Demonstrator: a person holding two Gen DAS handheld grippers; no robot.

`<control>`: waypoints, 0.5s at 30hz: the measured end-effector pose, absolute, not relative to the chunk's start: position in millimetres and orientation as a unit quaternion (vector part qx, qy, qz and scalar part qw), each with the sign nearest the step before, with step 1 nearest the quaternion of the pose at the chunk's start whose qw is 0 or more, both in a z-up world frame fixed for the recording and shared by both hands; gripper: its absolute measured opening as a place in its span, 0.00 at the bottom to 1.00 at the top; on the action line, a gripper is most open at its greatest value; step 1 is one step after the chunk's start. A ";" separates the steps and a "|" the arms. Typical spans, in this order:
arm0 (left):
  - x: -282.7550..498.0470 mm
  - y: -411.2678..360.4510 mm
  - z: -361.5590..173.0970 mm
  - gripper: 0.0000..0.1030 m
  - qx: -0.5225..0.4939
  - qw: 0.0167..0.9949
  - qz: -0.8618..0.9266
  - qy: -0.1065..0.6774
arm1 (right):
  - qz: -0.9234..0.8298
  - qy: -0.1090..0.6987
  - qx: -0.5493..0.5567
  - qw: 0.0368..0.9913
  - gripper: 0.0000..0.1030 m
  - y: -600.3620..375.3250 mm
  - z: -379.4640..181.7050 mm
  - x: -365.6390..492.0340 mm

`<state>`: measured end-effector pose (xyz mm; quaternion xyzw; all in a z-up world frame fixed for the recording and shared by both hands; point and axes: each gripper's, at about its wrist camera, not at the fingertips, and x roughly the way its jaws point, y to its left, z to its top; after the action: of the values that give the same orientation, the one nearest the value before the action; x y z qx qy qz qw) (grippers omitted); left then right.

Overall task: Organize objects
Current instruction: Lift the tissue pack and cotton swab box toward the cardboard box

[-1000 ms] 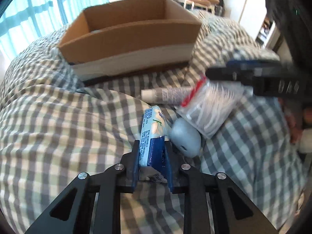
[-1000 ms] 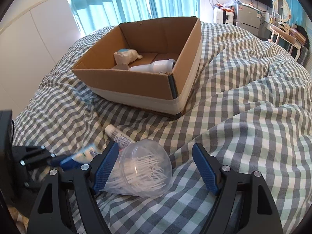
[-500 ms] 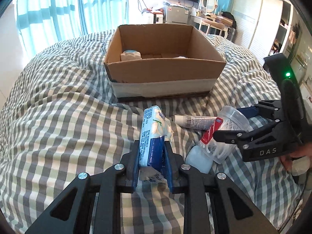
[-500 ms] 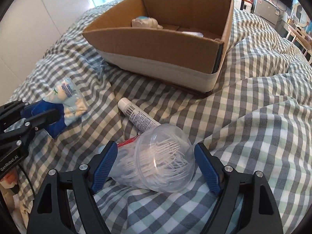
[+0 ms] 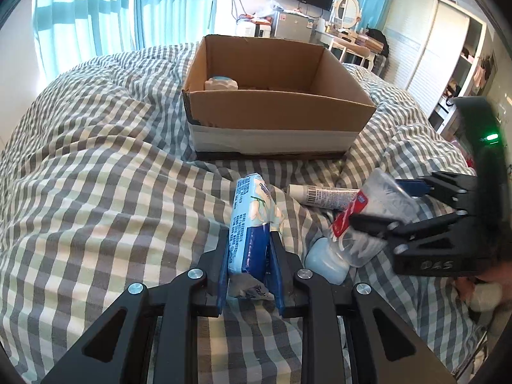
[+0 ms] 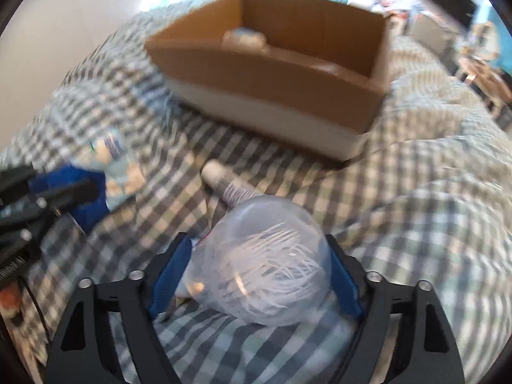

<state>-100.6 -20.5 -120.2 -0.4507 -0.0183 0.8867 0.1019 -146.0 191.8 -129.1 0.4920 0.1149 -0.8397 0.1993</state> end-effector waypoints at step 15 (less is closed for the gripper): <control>-96.2 -16.4 -104.9 0.21 -0.427 0.091 0.900 -0.007 | -0.886 0.132 0.408 0.177 0.66 195.7 -72.5 -117.4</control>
<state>-96.2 -16.4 -104.9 -0.4267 -0.0067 0.8998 0.0913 -117.4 195.7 -72.5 0.4081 0.1319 -0.8858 0.1773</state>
